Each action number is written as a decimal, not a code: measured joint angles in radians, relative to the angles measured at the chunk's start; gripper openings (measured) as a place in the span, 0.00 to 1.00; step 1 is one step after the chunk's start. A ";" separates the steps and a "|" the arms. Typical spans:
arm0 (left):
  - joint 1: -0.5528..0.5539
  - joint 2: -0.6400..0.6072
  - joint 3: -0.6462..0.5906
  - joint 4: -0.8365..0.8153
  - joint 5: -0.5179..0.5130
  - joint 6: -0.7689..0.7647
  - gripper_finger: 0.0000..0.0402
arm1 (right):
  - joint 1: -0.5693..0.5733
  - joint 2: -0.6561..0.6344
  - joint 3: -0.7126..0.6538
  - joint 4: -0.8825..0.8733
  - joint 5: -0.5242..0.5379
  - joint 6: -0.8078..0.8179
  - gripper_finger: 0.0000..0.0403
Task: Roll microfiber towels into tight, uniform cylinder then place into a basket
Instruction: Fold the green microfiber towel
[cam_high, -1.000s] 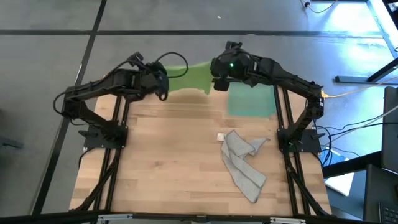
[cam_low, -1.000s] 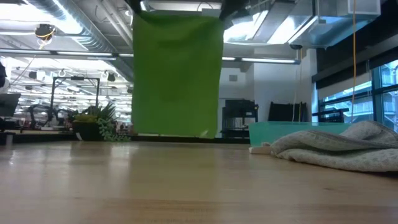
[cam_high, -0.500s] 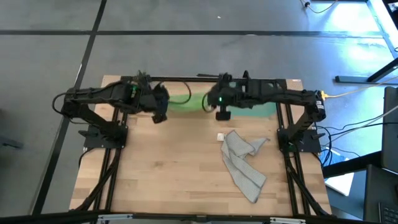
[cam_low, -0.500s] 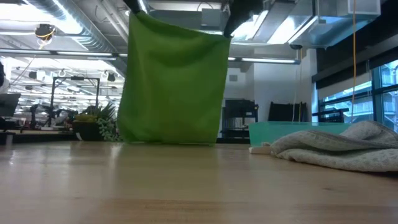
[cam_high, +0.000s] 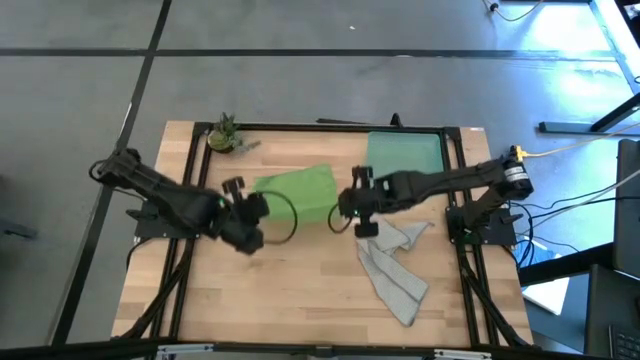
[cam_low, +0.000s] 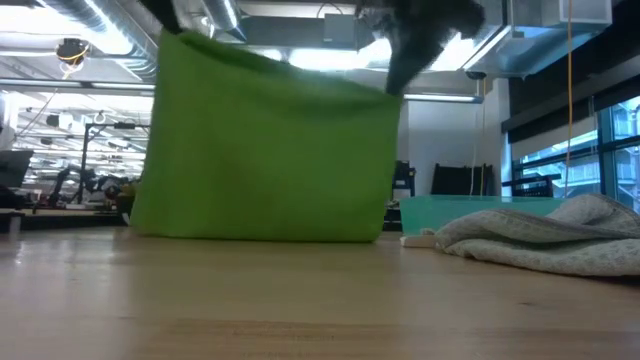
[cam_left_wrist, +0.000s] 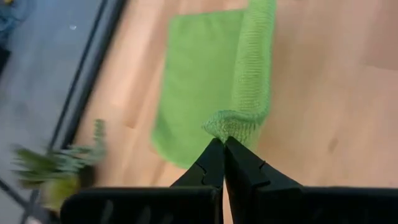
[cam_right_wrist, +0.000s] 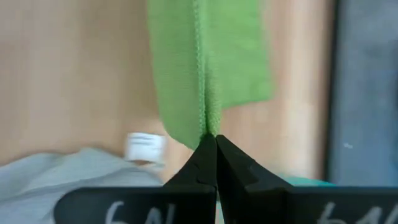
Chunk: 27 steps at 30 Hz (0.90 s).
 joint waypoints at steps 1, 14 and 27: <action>-0.021 0.000 -0.029 0.029 0.017 -0.023 0.00 | 0.012 0.000 -0.032 0.026 -0.028 0.006 0.00; -0.192 0.000 -0.394 0.513 0.175 -0.268 0.00 | 0.144 0.000 -0.325 0.349 -0.220 0.145 0.00; -0.157 0.001 -0.532 0.580 0.166 -0.343 0.00 | 0.041 0.000 -0.434 0.535 -0.302 0.098 0.00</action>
